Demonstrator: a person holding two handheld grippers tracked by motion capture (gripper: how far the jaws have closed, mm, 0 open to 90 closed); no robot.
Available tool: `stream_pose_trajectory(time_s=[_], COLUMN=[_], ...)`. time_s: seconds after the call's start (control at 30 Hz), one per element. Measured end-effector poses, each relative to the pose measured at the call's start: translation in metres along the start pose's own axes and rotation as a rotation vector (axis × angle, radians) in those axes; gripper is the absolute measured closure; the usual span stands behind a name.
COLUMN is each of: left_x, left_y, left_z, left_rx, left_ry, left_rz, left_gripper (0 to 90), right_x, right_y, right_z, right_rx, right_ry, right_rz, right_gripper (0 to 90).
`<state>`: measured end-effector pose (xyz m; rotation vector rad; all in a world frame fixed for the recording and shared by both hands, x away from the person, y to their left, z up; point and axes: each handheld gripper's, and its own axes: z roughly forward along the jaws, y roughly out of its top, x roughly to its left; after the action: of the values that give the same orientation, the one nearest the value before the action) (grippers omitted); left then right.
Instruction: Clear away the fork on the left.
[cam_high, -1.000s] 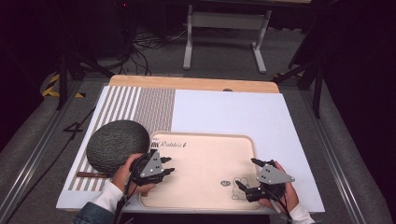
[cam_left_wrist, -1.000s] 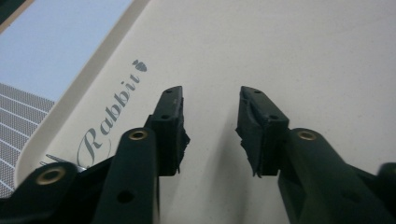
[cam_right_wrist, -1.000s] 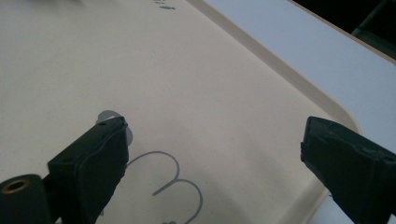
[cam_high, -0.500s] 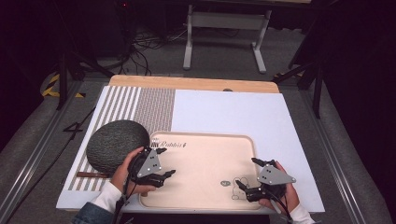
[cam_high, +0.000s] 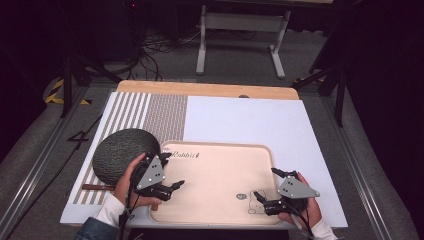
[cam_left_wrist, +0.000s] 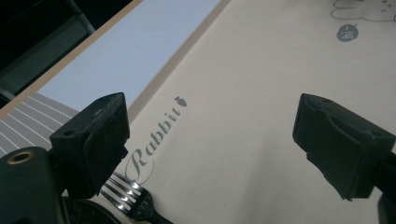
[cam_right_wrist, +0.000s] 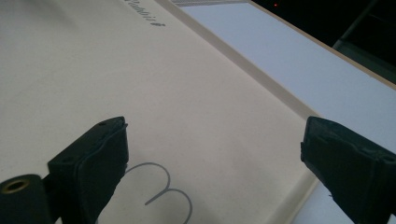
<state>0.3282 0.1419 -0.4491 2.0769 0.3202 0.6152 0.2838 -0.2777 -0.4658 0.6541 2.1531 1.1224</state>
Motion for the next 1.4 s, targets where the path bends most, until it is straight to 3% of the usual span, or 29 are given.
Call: stream_pose_trajectory(time_s=[0.33,0.57,0.87,1.0,1.23,1.27,1.4], left_x=[0.004,0.007,0.012,0.015,0.017,0.017,0.018], left_y=[-0.002,-0.007,-0.019,-0.026,-0.039,-0.045,-0.050], left_z=[-0.009,-0.020,-0.037,-0.041,-0.048,-0.050,-0.055], left_rx=[-0.013,-0.036,-0.048,-0.041,-0.033,-0.033,-0.037], left_ry=[0.023,0.045,0.084,0.094,0.118,0.118,0.126], left_rz=[-0.003,-0.034,-0.072,-0.057,-0.078,-0.101,-0.124], left_gripper=[9.9,10.4,10.7,10.7,9.9,9.7,8.7], right_x=[-0.003,-0.005,-0.009,-0.009,-0.009,-0.010,-0.010], right_y=[0.000,-0.001,-0.006,-0.007,-0.012,-0.013,-0.015], right_z=[-0.004,-0.007,-0.008,-0.010,-0.017,-0.018,-0.020], right_rx=[-0.022,-0.035,-0.037,-0.040,-0.045,-0.048,-0.047], right_ry=[-0.041,-0.070,-0.085,-0.094,-0.118,-0.123,-0.128], right_rz=[0.010,0.024,0.047,0.052,0.064,0.071,0.077], right_gripper=[8.4,8.4,8.3,8.3,8.3,8.3,8.3])
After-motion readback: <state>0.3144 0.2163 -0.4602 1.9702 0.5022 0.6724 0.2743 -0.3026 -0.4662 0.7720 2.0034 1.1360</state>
